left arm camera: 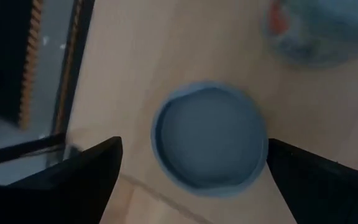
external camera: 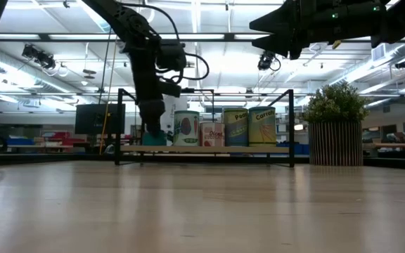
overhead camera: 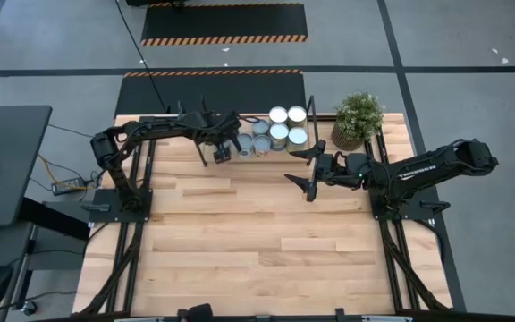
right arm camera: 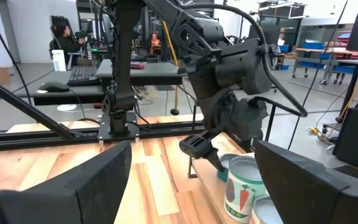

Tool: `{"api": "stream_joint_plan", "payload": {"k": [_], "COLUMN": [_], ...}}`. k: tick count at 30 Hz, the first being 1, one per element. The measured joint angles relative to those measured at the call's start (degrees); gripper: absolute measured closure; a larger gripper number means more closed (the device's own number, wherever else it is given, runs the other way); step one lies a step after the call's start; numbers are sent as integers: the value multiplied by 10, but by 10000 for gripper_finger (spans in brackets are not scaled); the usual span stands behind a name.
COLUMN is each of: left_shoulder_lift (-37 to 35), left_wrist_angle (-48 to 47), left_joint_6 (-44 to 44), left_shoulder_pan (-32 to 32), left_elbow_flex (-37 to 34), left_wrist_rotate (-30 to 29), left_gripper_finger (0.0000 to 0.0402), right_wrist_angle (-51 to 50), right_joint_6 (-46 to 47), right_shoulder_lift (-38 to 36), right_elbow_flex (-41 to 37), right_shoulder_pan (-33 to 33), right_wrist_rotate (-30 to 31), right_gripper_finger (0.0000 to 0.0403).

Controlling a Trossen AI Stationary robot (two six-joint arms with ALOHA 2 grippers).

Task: Pick and place cans onto a shelf
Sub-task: Put the green tuna can on the shelf

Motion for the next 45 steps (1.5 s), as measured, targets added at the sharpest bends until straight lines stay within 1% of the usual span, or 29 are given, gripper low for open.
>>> {"api": "stream_joint_plan", "payload": {"k": [5, 8, 12, 16, 21, 24, 28, 31, 36, 41, 43, 45], "left_shoulder_lift": [0, 0, 0, 0, 0, 0, 0, 0, 0, 0, 0, 0], "left_wrist_angle": [-28, -35, -36, -35, -35, -32, -2, 18, 22, 34, 43, 51], "left_joint_6": [-5, -11, -5, -1, 7, 42, 100, 120, 109, 70, 68, 71], "left_shoulder_pan": [2, -8, -27, -39, -38, -38, -32, -17, 16, 39, 41, 41], "left_elbow_flex": [0, 0, 0, 0, 0, 0, 0, 0, 0, 0, 0, 0], "left_wrist_rotate": [-86, -105, -85, -82, -82, -79, -60, -60, -53, 11, 13, 0], "left_gripper_finger": [2, 2, 2, 2, 2, 2, 2, 2, 2, 2, 2, 2], "right_wrist_angle": [1, 1, 2, 2, 2, 4, 6, 6, 6, 6, 6, 6], "right_joint_6": [0, 0, 1, 5, 6, 5, 6, 6, 5, 5, 5, 5], "right_shoulder_lift": [0, 0, 0, 0, 0, 0, 0, 0, 0, 0, 0, 0], "right_elbow_flex": [0, 0, 0, 0, 0, 0, 0, 0, 0, 0, 0, 0], "right_shoulder_pan": [0, 0, 0, 0, 0, 0, 0, 0, 0, 0, 0, 0], "right_wrist_rotate": [0, 0, 0, 0, 0, 0, 0, 0, 0, 0, 0, 0], "right_gripper_finger": [54, 54, 54, 54, 54, 54, 54, 54, 54, 54, 54, 54]}}
